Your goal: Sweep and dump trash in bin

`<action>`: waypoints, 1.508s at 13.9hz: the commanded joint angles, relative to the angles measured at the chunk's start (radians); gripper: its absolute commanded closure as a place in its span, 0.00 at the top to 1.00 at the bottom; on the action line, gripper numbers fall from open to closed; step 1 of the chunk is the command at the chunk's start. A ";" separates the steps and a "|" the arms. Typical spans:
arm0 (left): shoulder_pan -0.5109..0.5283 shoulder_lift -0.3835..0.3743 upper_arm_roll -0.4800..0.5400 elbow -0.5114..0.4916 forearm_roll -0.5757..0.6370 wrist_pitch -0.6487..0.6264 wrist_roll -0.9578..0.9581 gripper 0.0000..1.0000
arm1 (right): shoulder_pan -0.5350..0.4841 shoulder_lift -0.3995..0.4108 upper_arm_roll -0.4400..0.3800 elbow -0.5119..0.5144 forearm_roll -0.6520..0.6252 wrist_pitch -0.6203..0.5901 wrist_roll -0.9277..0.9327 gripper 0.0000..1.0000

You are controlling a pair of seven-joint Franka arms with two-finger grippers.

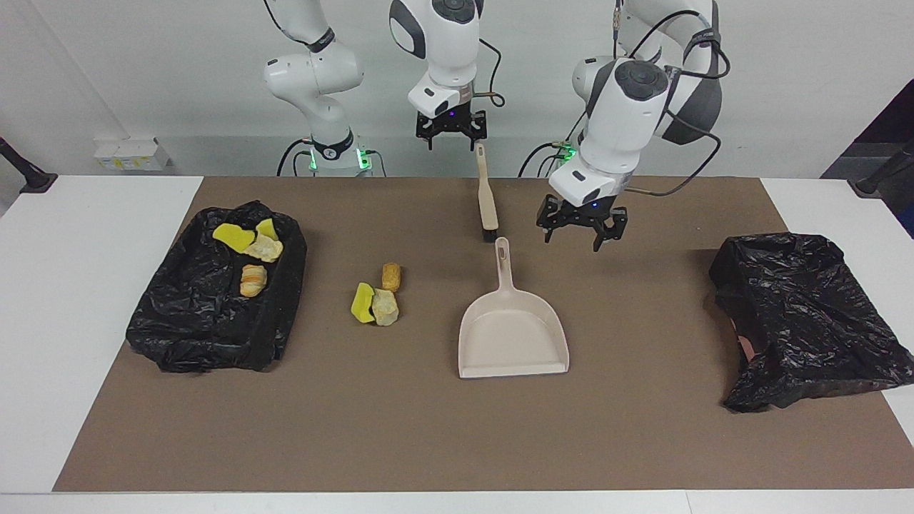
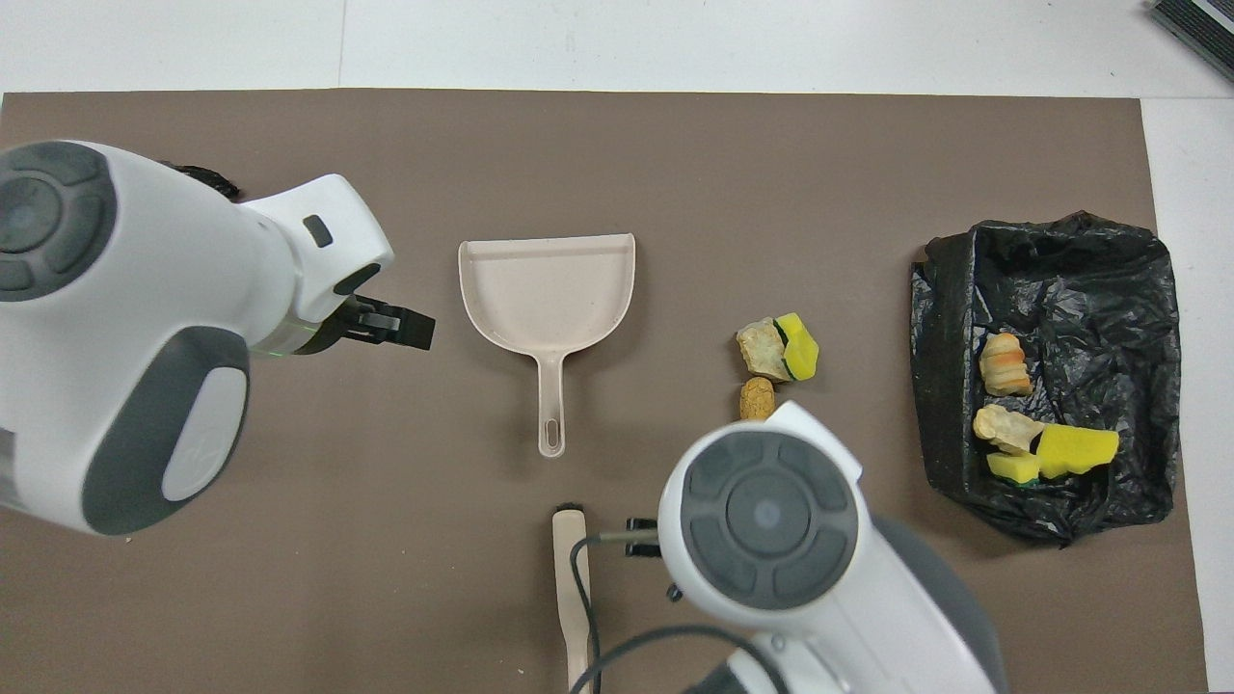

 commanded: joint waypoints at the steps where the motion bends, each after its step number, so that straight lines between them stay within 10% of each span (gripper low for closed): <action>1: -0.022 0.082 -0.070 -0.026 0.109 0.092 -0.187 1.00 | -0.023 0.042 0.086 -0.066 0.042 0.128 0.027 1.00; 9: -0.059 0.141 -0.130 -0.141 0.123 0.209 -0.312 1.00 | -0.008 0.203 0.212 -0.153 -0.003 0.401 0.073 1.00; 15: -0.046 0.139 -0.136 -0.179 0.119 0.241 -0.315 0.82 | -0.005 0.252 0.220 -0.194 -0.044 0.476 0.070 0.97; 19: -0.046 0.136 -0.139 -0.187 0.117 0.235 -0.306 0.56 | -0.005 0.254 0.223 -0.190 -0.077 0.461 0.071 0.00; 21: -0.048 0.130 -0.141 -0.202 0.116 0.232 -0.301 0.50 | -0.005 0.261 0.223 -0.178 -0.078 0.458 0.071 0.00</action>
